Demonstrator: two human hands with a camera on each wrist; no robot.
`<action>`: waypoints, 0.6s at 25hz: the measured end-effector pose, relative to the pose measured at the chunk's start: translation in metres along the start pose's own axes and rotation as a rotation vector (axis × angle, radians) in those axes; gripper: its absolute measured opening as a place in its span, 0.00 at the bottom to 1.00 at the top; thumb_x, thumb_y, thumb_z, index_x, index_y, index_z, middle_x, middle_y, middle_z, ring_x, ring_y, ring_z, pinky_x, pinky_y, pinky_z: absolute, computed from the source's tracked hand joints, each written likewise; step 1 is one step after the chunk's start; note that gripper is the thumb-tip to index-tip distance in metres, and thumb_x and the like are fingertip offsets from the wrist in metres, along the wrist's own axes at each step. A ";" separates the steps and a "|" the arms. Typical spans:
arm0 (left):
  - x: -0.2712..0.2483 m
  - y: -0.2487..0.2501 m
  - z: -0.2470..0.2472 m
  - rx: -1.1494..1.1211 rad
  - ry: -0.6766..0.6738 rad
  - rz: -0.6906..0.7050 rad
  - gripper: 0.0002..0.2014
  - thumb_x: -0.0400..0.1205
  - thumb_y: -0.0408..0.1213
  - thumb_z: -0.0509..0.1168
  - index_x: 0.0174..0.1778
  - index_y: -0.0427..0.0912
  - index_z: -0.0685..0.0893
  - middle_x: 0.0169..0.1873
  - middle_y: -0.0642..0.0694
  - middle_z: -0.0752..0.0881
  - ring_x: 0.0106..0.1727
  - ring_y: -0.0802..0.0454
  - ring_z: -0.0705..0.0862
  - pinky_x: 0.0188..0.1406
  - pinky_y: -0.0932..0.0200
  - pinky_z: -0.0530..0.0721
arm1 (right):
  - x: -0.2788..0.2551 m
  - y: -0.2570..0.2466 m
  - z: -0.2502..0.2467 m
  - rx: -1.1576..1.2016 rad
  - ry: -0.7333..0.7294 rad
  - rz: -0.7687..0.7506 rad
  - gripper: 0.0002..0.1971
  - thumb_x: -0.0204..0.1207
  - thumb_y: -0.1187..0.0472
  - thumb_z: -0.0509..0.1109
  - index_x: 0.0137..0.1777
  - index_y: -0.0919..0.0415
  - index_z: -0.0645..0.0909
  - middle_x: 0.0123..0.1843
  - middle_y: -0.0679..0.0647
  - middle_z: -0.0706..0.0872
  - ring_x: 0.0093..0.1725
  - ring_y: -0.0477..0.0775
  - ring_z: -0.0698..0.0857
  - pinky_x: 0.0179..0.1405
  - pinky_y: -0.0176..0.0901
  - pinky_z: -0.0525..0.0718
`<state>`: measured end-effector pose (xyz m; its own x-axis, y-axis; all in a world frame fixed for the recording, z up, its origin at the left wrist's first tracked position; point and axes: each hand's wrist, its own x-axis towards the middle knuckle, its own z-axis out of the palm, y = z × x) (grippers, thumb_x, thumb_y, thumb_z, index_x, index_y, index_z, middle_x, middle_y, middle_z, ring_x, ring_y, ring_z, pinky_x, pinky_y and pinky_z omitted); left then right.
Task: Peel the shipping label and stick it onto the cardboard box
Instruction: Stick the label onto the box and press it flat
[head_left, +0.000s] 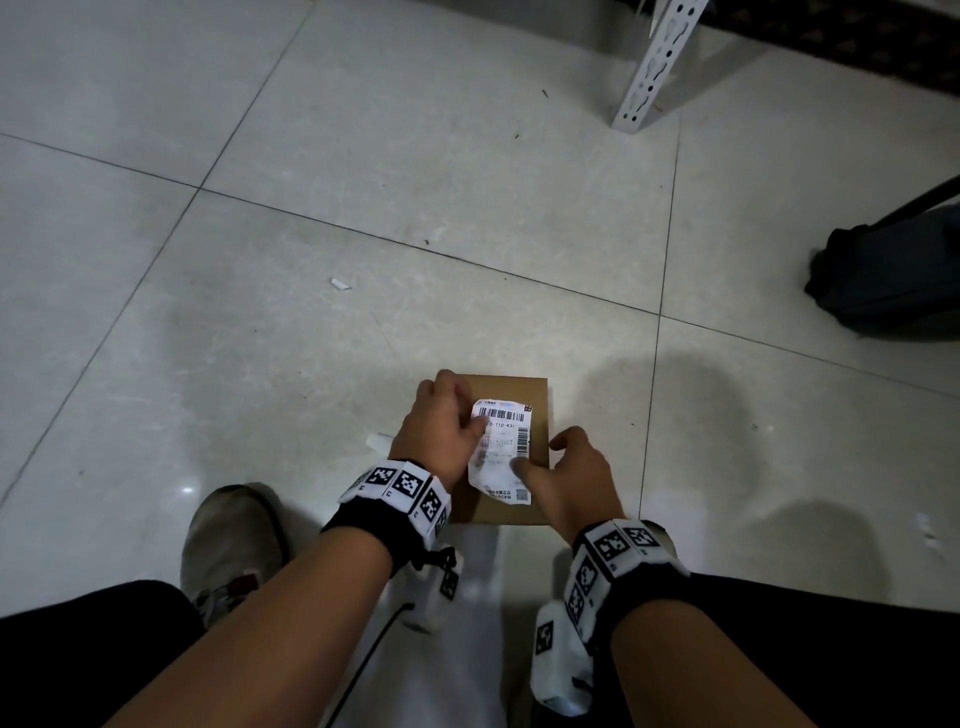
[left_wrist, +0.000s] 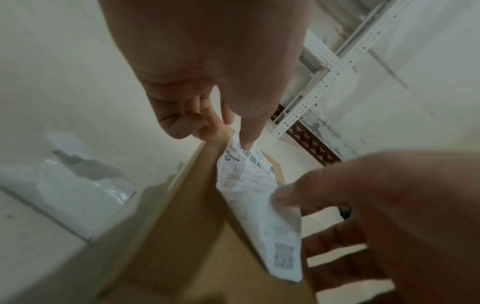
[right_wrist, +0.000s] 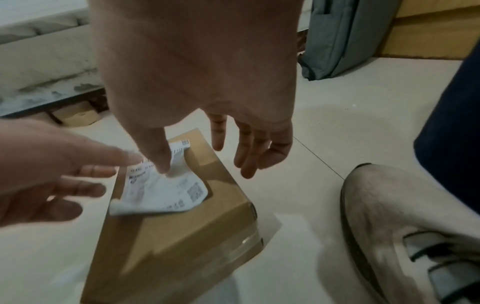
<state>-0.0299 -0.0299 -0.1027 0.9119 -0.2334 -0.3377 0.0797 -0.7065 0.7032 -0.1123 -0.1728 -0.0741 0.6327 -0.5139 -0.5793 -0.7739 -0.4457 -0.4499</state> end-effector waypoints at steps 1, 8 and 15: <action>0.004 0.000 0.003 -0.021 -0.011 -0.019 0.12 0.78 0.41 0.71 0.55 0.49 0.77 0.54 0.47 0.76 0.48 0.46 0.87 0.54 0.47 0.87 | -0.003 0.000 0.002 -0.031 -0.025 -0.004 0.36 0.59 0.41 0.74 0.65 0.53 0.69 0.61 0.58 0.81 0.57 0.64 0.86 0.57 0.61 0.87; 0.017 0.000 0.012 0.021 -0.012 0.122 0.02 0.78 0.31 0.71 0.43 0.42 0.85 0.51 0.46 0.75 0.46 0.49 0.84 0.58 0.56 0.83 | -0.023 -0.020 0.048 -0.184 0.131 0.077 0.63 0.56 0.29 0.74 0.85 0.54 0.44 0.70 0.60 0.70 0.67 0.67 0.77 0.57 0.63 0.81; 0.013 -0.003 0.004 -0.124 -0.031 0.134 0.12 0.76 0.29 0.72 0.33 0.46 0.78 0.44 0.45 0.81 0.43 0.49 0.83 0.44 0.69 0.78 | -0.022 -0.018 0.080 0.054 0.161 0.225 0.64 0.55 0.43 0.81 0.85 0.55 0.44 0.74 0.62 0.66 0.72 0.68 0.67 0.61 0.63 0.79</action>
<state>-0.0199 -0.0340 -0.1118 0.9049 -0.3414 -0.2540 0.0095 -0.5804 0.8142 -0.1144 -0.0945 -0.1080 0.4380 -0.7070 -0.5552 -0.8928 -0.2700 -0.3605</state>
